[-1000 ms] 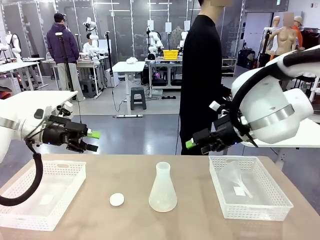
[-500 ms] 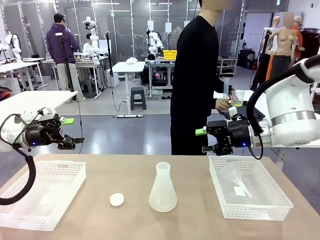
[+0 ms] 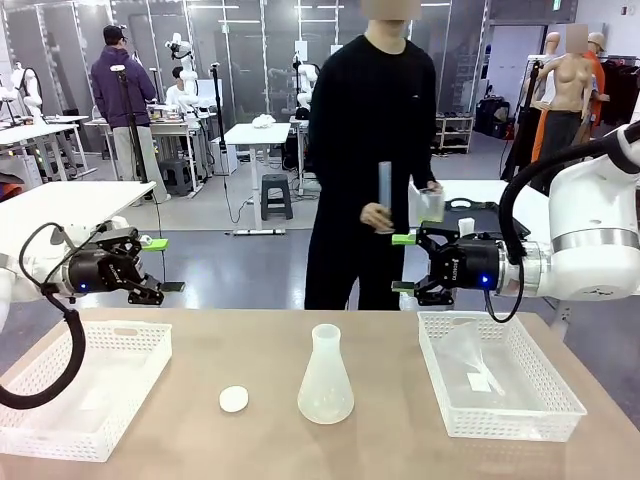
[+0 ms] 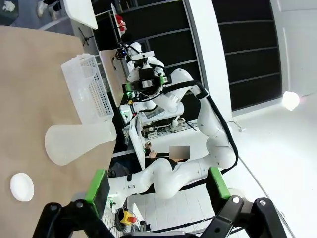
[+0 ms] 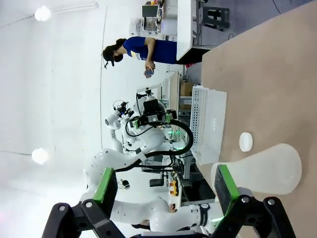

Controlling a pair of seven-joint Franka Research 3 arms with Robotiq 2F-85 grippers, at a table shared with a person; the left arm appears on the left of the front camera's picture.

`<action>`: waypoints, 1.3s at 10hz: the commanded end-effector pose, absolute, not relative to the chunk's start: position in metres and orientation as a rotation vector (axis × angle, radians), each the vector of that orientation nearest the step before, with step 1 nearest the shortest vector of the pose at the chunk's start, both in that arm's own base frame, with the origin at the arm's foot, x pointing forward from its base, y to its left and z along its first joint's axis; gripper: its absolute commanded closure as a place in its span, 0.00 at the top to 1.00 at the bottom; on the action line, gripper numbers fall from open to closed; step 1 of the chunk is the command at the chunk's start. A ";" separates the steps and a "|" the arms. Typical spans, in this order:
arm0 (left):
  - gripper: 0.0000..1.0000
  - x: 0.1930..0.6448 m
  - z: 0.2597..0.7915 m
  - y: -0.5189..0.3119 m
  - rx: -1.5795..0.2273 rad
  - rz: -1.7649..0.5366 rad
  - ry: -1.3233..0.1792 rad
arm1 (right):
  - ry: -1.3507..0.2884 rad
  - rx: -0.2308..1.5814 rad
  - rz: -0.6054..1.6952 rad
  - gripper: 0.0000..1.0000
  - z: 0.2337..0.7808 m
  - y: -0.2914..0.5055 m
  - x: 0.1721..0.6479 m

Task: Prepare the solutions needed for the experiment.
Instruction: Pick up the Plastic Funnel and insert it into the Big flask.

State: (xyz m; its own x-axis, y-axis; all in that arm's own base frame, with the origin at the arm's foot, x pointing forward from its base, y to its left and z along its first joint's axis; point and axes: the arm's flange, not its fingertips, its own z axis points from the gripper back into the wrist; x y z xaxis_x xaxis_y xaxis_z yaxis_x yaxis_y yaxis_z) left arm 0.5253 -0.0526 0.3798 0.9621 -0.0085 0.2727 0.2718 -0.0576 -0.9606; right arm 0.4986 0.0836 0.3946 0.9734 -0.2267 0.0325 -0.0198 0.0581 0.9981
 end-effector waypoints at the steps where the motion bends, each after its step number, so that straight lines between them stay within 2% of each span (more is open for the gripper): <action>1: 1.00 0.524 0.384 -0.056 -1.548 -0.233 -0.176 | -0.161 1.525 -0.176 1.00 0.394 0.080 0.505; 4: 1.00 0.523 0.384 -0.064 -1.455 -0.205 -0.224 | -0.123 1.514 -0.150 1.00 0.393 0.077 0.506; 5: 1.00 0.524 0.384 -0.064 -1.451 -0.217 -0.250 | -0.173 1.526 -0.168 1.00 0.389 0.079 0.499; 6: 1.00 0.528 0.377 -0.056 -1.499 -0.229 -0.222 | -0.173 1.526 -0.168 1.00 0.389 0.079 0.499; 13: 1.00 0.528 0.377 -0.056 -1.499 -0.229 -0.222 | -0.166 1.522 -0.162 1.00 0.388 0.077 0.499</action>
State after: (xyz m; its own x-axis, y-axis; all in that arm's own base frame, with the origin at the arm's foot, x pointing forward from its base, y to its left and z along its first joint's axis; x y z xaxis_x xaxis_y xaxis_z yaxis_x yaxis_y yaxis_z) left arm 0.5291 -0.0566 0.3764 0.9581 -0.0059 0.2865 0.2861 0.0738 -0.9553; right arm 0.4994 0.0768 0.3882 0.9780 -0.2086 0.0070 0.0019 0.0425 0.9991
